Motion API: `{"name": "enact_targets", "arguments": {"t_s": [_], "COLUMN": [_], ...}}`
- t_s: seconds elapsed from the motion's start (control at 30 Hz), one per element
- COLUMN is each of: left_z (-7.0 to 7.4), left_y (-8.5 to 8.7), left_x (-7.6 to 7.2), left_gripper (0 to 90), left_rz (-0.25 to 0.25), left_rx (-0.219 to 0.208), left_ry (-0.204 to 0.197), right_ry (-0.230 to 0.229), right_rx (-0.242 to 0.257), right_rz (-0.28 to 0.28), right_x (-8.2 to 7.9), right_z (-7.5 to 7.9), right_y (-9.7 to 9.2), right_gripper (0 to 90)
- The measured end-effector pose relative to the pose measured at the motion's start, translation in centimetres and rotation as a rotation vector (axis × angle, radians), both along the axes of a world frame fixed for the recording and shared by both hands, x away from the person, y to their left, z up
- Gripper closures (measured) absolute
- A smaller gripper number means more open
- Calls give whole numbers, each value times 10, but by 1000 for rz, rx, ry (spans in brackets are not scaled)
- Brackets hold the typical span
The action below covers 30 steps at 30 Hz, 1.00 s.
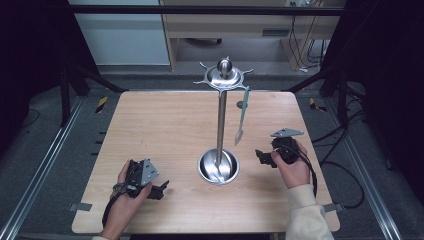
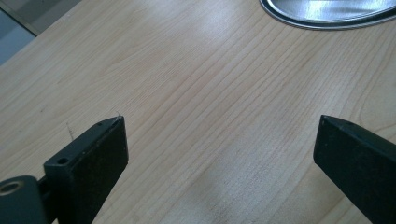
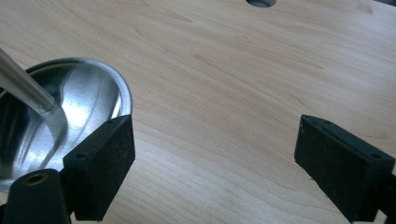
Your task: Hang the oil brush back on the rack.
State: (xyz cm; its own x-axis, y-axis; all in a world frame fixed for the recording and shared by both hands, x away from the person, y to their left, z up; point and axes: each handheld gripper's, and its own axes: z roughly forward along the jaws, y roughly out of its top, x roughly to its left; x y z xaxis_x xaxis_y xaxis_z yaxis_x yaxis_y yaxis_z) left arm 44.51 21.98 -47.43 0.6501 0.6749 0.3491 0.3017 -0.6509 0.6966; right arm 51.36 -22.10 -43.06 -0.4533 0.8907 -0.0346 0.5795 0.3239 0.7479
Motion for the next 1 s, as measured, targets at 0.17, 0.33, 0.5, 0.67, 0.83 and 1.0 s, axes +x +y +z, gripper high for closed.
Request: {"name": "enact_targets", "arguments": {"t_s": [0.17,0.33,0.5,0.67,0.83,1.0], "left_z": [0,0,1,1,0,0], "left_y": [0,0,1,1,1,1], "left_x": [0,0,0,0,0,0], "left_gripper": [27,27,27,27,27,27], "left_rz": [2,1,1,2,2,1], "left_rx": [-1,-1,0,1,0,1], "left_ry": [-2,-1,0,-2,-2,-2], "right_ry": [1,9,8,22,37,35], "right_rx": [-5,-12,-7,3,8,38], "right_rz": [6,23,36,39,55,55], "right_x": [1,2,3,3,4,5], "right_z": [-6,-13,-19,-23,-29,-34], "right_y": [2,5,4,5,5,4], "right_gripper": [130,140,151,151,151,151]}}
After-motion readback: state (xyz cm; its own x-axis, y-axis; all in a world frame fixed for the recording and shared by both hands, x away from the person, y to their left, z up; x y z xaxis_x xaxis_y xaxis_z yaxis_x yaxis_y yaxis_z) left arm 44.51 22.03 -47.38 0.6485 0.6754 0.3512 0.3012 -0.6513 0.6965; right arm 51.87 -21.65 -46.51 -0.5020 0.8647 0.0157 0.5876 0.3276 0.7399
